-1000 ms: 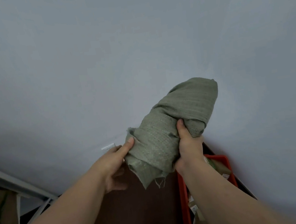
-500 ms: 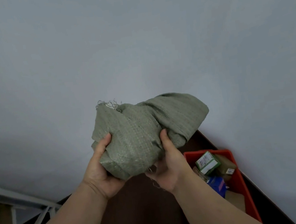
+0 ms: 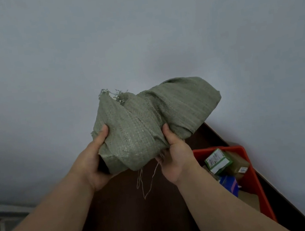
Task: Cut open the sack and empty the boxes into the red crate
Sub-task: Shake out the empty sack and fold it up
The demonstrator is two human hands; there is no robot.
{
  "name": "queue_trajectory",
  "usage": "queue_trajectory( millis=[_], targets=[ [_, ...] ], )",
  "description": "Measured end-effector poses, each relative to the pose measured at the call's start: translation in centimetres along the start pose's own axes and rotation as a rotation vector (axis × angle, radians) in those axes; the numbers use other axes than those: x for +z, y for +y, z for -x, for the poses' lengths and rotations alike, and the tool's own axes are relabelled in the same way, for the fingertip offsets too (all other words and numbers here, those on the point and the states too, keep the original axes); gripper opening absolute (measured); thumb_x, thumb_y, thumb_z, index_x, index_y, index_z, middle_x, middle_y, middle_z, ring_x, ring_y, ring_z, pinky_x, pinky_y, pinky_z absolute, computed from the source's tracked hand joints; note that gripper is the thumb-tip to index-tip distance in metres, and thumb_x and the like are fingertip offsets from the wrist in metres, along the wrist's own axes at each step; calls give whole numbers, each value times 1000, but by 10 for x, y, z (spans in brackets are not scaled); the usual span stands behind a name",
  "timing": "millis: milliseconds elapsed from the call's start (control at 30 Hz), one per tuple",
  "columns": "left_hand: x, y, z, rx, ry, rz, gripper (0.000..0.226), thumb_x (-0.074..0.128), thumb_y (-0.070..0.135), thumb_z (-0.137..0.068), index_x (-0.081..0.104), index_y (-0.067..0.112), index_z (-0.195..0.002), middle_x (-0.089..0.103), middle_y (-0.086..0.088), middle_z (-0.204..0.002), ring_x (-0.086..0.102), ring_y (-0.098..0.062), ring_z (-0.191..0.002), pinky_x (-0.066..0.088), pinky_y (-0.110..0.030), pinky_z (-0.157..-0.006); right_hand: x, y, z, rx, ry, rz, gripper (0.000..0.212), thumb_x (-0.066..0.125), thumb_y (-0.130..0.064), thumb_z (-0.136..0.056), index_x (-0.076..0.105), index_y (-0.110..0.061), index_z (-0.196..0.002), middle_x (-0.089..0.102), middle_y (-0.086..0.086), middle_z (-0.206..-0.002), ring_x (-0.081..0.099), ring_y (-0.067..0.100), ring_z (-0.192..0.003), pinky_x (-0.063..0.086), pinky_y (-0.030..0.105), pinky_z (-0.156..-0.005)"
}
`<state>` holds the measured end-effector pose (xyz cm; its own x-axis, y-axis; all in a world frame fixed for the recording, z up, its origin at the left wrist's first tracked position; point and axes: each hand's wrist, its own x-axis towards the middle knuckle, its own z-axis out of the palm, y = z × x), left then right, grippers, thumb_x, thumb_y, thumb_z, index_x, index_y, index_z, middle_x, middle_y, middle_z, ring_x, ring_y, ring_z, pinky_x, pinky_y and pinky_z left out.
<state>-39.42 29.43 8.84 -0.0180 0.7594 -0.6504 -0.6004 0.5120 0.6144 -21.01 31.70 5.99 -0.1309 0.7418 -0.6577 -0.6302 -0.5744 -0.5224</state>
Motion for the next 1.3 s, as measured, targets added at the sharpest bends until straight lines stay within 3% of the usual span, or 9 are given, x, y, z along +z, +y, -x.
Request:
queue_trajectory(
  millis=[333, 400, 467, 600, 733, 867, 967, 1133, 1300],
  targets=[
    [10, -33, -86, 245, 156, -32, 67, 68, 31, -81, 42, 35, -142, 60, 4, -131, 63, -26, -111, 53, -47, -84, -47, -1, -92, 29, -11, 94, 74, 74, -50, -69, 46, -32, -135, 62, -6, -126, 58, 18, -115, 41, 46, -107],
    [5, -50, -104, 268, 194, -10, 66, 59, 22, -91, 31, 43, -146, 56, 11, -124, 62, -18, -102, 51, -42, -79, -60, 10, -116, 44, -1, 119, 69, 73, -50, -73, 46, -33, -135, 63, -6, -124, 59, 18, -114, 41, 46, -108],
    [-7, -69, -124, 271, 206, -34, 66, 52, 19, -96, 23, 50, -146, 49, 11, -136, 61, -14, -94, 50, -38, -74, -74, 28, -142, 65, 20, 146, 70, 72, -51, -74, 44, -36, -137, 62, -6, -125, 59, 19, -115, 42, 46, -107],
    [-51, -110, -178, 255, 247, -167, 64, 44, 18, -101, 18, 58, -142, 39, 7, -151, 60, -19, -101, 48, -41, -87, -107, 79, -196, 119, 107, 205, 70, 68, -56, -76, 40, -40, -139, 59, -6, -127, 57, 20, -112, 43, 42, -103],
    [-103, -159, -237, 197, 265, -299, 48, 36, 9, -103, 43, 38, -141, 52, 7, -135, 56, -20, -115, 41, -36, -101, -145, 139, -251, 182, 182, 206, 62, 66, -53, -80, 44, -37, -135, 61, -6, -123, 58, 18, -106, 45, 40, -92],
    [-166, -204, -292, -8, 309, -346, 22, 53, 27, -96, 71, 22, -109, 69, -4, -120, 66, -25, -107, 43, -45, -106, -187, 200, -311, 221, 255, 207, 67, 69, -55, -77, 43, -36, -136, 60, -2, -123, 60, 21, -105, 51, 40, -83],
    [-198, -234, -333, -122, 278, -414, 34, 68, 39, -83, 75, 9, -98, 77, -10, -100, 71, -29, -95, 49, -42, -97, -218, 241, -362, 228, 312, 228, 75, 71, -58, -73, 43, -33, -137, 59, 3, -127, 59, 29, -111, 49, 50, -97],
    [-240, -280, -413, -302, 239, -453, 75, 93, 45, -41, 75, 0, -98, 76, -16, -99, 72, -35, -94, 52, -47, -96, -268, 304, -451, 167, 392, 211, 93, 76, -69, -55, 53, -24, -132, 64, 9, -123, 63, 34, -107, 52, 56, -92],
    [-263, -309, -475, -293, 299, -416, 47, 69, 38, -83, 67, 0, -110, 70, -19, -99, 66, -32, -89, 52, -41, -82, -292, 341, -516, 127, 551, 238, 82, 72, -59, -69, 51, -12, -132, 60, 15, -127, 59, 37, -112, 49, 55, -97]
  ],
)
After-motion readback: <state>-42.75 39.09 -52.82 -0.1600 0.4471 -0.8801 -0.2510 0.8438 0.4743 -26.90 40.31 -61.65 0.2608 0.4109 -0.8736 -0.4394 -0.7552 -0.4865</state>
